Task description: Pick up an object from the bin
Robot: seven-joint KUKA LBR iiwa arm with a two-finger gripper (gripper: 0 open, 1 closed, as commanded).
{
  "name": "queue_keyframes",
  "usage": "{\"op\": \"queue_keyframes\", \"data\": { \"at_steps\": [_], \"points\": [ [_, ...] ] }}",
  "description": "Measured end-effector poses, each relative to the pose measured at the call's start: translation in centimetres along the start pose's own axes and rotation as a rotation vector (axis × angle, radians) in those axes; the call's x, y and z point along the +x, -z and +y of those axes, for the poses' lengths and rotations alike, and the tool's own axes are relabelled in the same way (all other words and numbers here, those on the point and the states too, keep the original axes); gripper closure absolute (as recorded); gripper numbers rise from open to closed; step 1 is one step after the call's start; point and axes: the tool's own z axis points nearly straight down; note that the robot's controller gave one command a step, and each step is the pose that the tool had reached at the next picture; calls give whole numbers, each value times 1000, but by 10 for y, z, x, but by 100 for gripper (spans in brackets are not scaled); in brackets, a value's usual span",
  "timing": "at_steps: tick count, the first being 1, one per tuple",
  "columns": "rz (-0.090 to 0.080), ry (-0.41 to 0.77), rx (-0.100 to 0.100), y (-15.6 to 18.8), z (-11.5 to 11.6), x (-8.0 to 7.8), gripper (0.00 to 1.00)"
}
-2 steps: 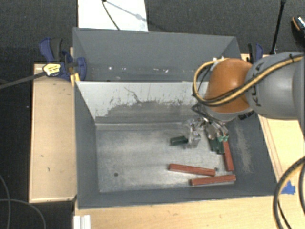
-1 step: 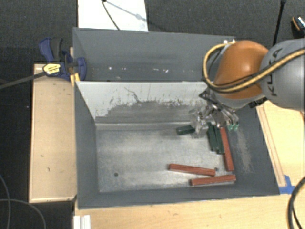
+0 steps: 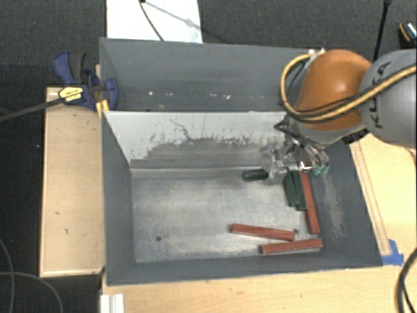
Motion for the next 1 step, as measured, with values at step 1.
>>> {"op": "queue_keyframes", "data": {
  "at_steps": [1],
  "points": [
    [-1,-5,0,11,0,-1,100]
  ]
}}
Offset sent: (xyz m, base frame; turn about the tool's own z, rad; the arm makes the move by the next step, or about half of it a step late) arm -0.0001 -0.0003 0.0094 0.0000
